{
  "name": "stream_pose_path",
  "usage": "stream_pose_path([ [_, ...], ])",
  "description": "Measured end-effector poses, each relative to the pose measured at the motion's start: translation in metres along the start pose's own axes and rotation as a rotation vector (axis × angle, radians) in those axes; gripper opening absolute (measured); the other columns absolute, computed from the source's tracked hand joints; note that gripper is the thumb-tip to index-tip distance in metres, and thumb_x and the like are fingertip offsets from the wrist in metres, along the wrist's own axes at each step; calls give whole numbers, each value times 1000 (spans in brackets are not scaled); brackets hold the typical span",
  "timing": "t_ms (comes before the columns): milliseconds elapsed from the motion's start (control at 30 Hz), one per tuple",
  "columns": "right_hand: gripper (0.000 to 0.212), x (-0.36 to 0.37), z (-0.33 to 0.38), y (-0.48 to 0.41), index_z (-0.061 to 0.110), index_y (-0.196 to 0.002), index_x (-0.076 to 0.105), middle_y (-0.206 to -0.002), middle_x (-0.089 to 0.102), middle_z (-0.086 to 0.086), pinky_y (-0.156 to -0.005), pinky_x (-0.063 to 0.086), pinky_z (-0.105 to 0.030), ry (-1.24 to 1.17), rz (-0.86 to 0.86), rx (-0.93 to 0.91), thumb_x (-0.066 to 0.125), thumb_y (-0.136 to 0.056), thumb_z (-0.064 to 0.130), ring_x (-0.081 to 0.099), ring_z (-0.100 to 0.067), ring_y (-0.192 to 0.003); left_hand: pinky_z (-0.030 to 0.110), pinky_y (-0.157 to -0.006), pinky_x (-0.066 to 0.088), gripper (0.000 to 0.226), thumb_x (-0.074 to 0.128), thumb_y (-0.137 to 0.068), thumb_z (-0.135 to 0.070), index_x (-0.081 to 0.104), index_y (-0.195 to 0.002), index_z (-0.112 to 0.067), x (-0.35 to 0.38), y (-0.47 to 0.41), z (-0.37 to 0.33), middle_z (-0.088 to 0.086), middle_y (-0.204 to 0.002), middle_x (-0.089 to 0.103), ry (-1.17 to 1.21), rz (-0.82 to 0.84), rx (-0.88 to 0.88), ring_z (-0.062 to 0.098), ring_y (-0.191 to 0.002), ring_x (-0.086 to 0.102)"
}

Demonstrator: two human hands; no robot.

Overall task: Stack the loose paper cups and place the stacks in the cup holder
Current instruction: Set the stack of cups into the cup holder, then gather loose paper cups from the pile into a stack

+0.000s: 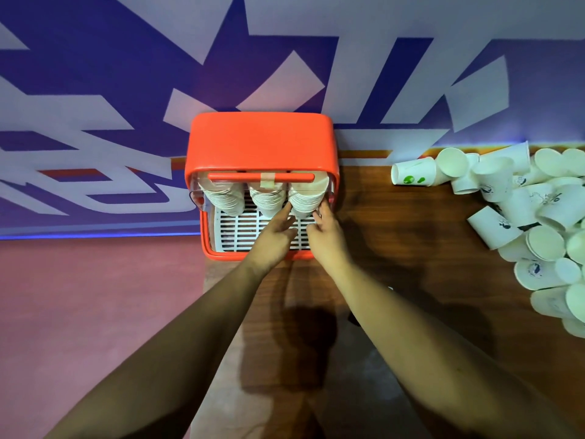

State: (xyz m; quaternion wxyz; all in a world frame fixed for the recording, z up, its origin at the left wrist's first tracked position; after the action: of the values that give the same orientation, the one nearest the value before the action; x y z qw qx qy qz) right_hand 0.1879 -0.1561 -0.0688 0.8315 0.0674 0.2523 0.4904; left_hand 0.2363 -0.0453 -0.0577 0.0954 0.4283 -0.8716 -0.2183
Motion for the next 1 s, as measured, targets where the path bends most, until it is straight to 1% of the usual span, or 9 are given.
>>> stream_pose_path([
  [100, 76, 0, 1, -6, 23, -151, 28, -145, 49, 0, -109, 38, -32, -71, 39, 33, 39, -81, -4, 46, -18, -133, 27, -114, 35, 69, 39, -94, 15, 31, -156, -14, -1, -3, 1, -1, -152, 45, -14, 15, 19, 13, -138, 44],
  [200, 64, -10, 10, 3, 15, -146, 39, -141, 52, -4, -106, 38, -26, -66, 55, 28, 39, -86, -6, 47, -13, -130, 22, -105, 40, 61, 43, -97, 9, 35, -154, -12, -2, 3, 0, 0, -146, 50, -28, -24, -8, 11, -133, 47],
  [367, 34, -64, 3, 46, 9, -124, 58, -121, 64, -6, -94, 45, -25, 194, -102, -68, 55, -90, 6, 60, -14, -108, 24, -96, 46, 28, 55, -97, -1, 62, -120, -15, -3, 30, 12, -2, -101, 63, -11, -141, 39, 11, -101, 59],
  [500, 36, -115, -43, 78, 4, -122, 59, -120, 56, -15, -96, 45, -36, 396, -310, 3, 61, -87, 12, 59, -30, -108, 16, -81, 45, 23, 49, -99, 6, 61, -100, -14, 20, 57, 36, 2, -80, 61, -46, 47, -4, 4, -74, 58],
  [667, 56, -112, -83, 105, 7, -135, 46, -130, 50, -20, -95, 43, -41, 569, -215, 216, 63, -89, 34, 53, -39, -116, 36, -97, 49, 13, 63, -93, -18, 70, -98, -28, 57, 56, 88, 4, -104, 70, -201, 131, -227, 19, -95, 65],
  [767, 55, -98, -101, 111, 3, -127, 51, -122, 61, -19, -89, 44, -35, 439, -152, 326, 69, -85, 34, 59, -35, -111, 20, -71, 53, 35, 43, -95, 15, 57, -126, 6, 78, 56, 94, 7, -95, 67, -121, 224, -330, 8, -77, 66],
  [833, 62, -93, -110, 113, 5, -130, 49, -121, 63, -15, -88, 48, -34, 277, -131, 442, 70, -83, 39, 62, -31, -108, 10, -60, 49, 44, 36, -93, 24, 48, -134, 13, 88, 63, 90, -4, -79, 71, -123, 312, -264, -3, -63, 66],
  [900, 62, -95, -115, 113, 5, -129, 50, -118, 65, -13, -82, 50, -32, 140, -165, 506, 71, -82, 41, 64, -28, -104, 11, -65, 50, 53, 33, -90, 27, 52, -133, 2, 89, 73, 84, 1, -88, 71, -132, 367, -204, -4, -68, 66],
  [1000, 48, -107, -108, 118, 5, -116, 62, -99, 68, -12, -65, 51, -32, -158, -174, 569, 69, -85, 41, 68, -25, -86, 20, -86, 50, 67, 42, -86, 22, 59, -133, -23, 83, 81, 76, 16, -119, 60, -193, 383, -43, 12, -100, 61],
])
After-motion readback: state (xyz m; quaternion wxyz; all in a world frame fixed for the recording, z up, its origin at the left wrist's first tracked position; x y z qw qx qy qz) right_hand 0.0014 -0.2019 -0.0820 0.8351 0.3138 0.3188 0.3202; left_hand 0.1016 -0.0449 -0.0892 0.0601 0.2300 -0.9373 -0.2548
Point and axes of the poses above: each hand's wrist, its own y-axis away from the middle knuckle, its own x-axis out of the palm, z = x × y, the point moved 2 cm from there along -y, towards the middle knuckle
